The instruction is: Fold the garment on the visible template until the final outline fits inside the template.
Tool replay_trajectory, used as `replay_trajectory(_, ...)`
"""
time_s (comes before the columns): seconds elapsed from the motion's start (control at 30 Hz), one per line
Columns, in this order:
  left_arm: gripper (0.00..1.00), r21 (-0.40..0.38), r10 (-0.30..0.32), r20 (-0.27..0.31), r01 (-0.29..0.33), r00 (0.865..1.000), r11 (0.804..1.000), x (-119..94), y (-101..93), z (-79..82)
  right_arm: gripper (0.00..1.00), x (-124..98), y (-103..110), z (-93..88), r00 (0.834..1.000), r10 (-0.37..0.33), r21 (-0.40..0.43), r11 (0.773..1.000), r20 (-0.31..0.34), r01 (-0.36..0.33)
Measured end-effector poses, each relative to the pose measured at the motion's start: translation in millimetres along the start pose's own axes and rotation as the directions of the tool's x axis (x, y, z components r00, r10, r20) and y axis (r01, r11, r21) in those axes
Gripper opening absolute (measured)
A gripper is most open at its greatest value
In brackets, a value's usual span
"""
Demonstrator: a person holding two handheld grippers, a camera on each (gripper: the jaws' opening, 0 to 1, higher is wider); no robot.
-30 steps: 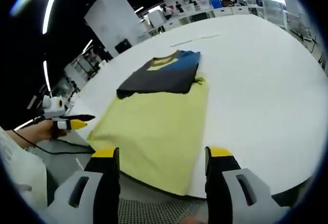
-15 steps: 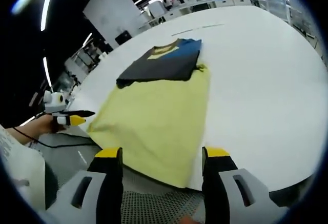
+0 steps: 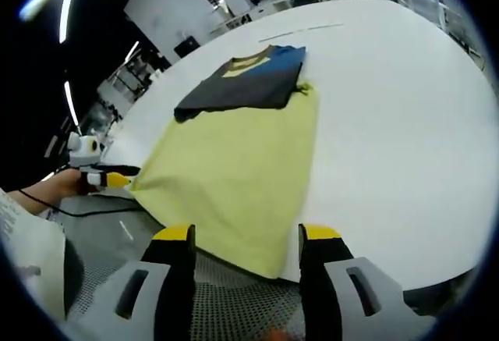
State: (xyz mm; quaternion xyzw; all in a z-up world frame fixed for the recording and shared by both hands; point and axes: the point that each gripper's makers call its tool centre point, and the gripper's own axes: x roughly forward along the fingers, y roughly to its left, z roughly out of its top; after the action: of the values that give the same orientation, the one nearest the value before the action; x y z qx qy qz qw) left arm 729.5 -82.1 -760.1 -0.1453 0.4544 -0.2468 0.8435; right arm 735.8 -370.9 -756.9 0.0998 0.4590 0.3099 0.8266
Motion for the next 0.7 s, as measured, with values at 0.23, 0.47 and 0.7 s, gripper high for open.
replay_trajectory(0.23,0.51,-0.017,-0.032,-0.051,0.031,0.998,0.999,-1.9,-4.5,-11.4,0.42,4.8,2.3,-8.5,0.999,0.009,-0.023,1.0,-0.034,-0.01)
replay_trajectory(0.47,0.5,-0.01,-0.026,-0.054,0.025,0.998,1.0,-2.8,-4.1,-13.4,0.42,2.4,-5.1,-14.8,0.999,-0.026,-0.026,0.999,-0.044,0.025)
replay_trajectory(0.7,0.36,-0.02,-0.034,-0.089,0.033,0.995,0.999,-2.8,-2.7,-20.8,0.27,6.6,-13.3,-21.2,0.995,-0.053,-0.017,0.999,-0.086,0.052)
